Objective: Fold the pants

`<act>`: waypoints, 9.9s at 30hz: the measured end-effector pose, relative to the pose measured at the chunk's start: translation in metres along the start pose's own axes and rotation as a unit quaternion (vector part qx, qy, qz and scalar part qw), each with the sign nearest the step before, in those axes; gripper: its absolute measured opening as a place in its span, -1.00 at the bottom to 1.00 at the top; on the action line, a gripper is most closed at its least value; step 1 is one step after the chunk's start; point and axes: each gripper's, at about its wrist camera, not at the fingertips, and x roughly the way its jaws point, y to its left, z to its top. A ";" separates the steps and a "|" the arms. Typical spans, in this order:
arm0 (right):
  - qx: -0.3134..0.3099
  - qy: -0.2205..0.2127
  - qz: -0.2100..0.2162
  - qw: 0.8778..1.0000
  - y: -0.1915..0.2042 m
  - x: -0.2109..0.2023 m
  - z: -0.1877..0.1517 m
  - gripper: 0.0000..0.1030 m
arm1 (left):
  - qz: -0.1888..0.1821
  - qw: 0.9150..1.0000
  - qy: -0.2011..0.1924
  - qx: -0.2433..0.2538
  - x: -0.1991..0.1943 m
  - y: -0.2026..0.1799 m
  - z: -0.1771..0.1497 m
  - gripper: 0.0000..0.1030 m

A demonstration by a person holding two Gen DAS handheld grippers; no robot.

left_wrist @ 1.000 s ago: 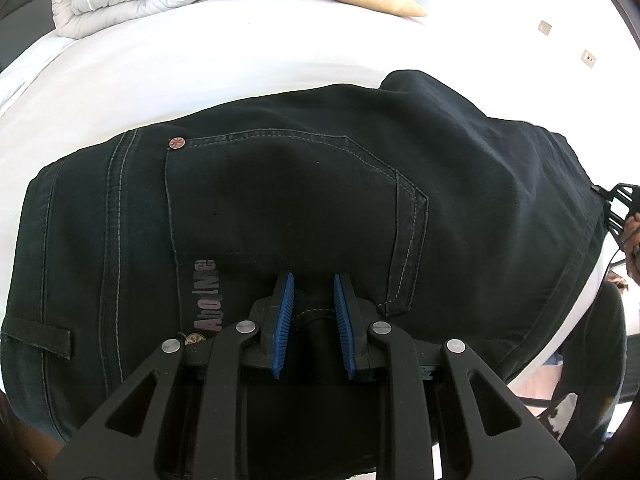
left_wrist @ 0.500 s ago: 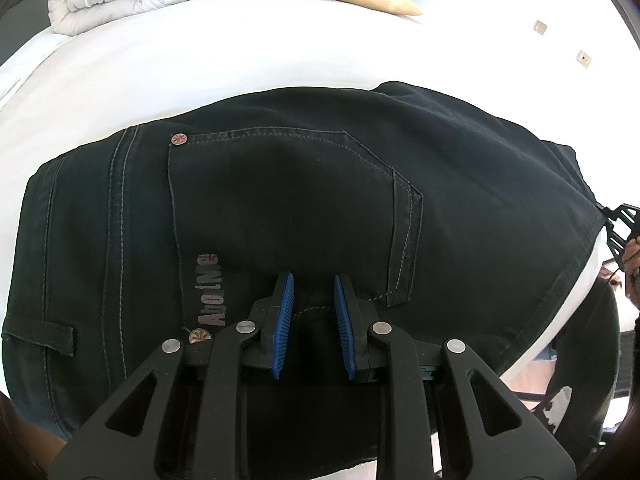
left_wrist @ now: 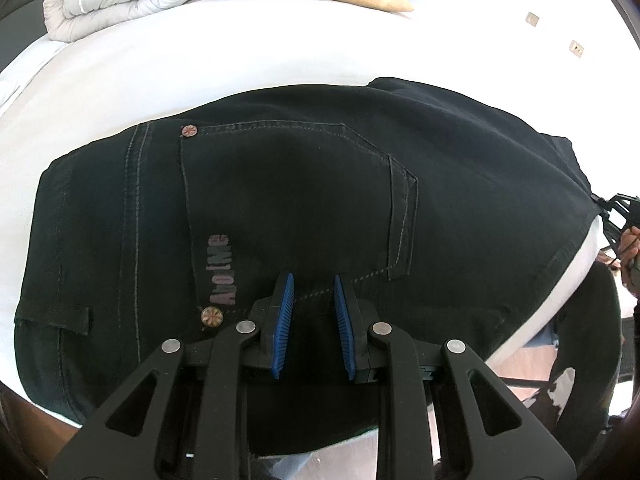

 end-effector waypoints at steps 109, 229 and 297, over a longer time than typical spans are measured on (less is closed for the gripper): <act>-0.195 0.271 0.081 0.939 0.154 0.157 -0.157 -0.56 | -0.101 0.994 -0.038 0.032 0.066 -0.098 0.128 -0.60; -0.712 0.019 -0.102 0.694 0.186 0.045 -0.347 -0.78 | -0.348 0.912 0.087 -0.197 0.088 -0.058 0.086 0.11; -0.532 0.298 0.092 0.787 0.210 0.091 -0.293 -0.44 | -0.001 1.000 -0.029 0.011 -0.021 0.036 0.065 -0.78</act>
